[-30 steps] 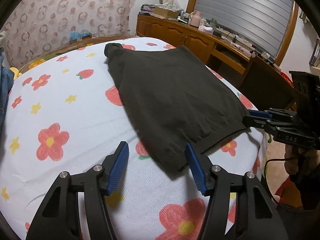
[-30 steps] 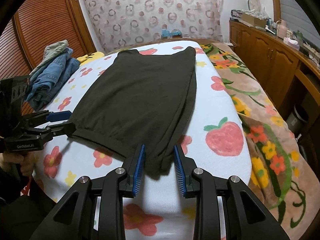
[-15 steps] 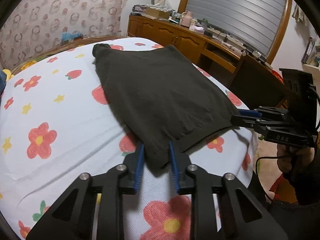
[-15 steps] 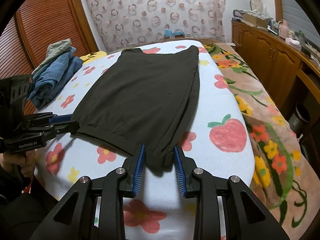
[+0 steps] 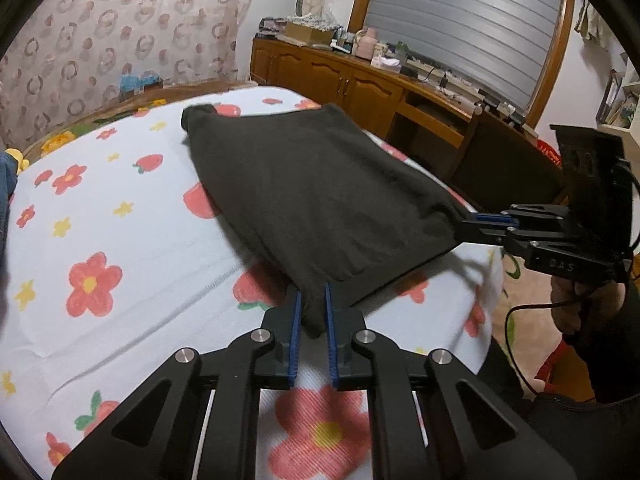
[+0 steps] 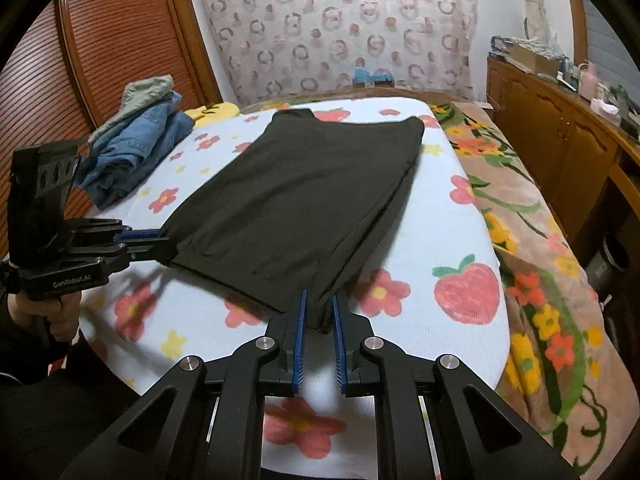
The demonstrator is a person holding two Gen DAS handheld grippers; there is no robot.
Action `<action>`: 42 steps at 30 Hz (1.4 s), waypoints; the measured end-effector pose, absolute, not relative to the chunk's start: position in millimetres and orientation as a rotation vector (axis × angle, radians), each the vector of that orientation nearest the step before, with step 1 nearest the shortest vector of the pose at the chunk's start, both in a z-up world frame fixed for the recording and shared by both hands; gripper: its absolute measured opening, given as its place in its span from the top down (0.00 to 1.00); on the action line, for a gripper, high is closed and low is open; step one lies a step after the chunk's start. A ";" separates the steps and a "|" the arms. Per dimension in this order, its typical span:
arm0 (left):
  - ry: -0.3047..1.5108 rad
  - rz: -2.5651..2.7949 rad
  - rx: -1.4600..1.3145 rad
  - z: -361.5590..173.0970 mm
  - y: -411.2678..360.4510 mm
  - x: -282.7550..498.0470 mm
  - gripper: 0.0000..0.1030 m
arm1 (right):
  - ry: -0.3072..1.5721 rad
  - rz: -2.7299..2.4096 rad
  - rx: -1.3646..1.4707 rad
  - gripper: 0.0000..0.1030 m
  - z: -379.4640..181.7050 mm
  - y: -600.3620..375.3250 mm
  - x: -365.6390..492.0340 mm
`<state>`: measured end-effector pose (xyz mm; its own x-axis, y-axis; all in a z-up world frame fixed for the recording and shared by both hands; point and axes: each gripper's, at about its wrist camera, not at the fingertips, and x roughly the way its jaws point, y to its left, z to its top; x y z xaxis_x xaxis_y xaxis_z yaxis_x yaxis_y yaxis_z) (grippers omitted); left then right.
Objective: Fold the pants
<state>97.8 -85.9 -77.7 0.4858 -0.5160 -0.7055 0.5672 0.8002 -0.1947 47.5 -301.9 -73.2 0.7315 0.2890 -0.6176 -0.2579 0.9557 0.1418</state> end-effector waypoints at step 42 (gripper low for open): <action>0.694 -0.582 0.044 -23.5 -75.8 176.1 0.91 | 0.565 0.306 -0.009 0.88 -28.9 -296.5 97.9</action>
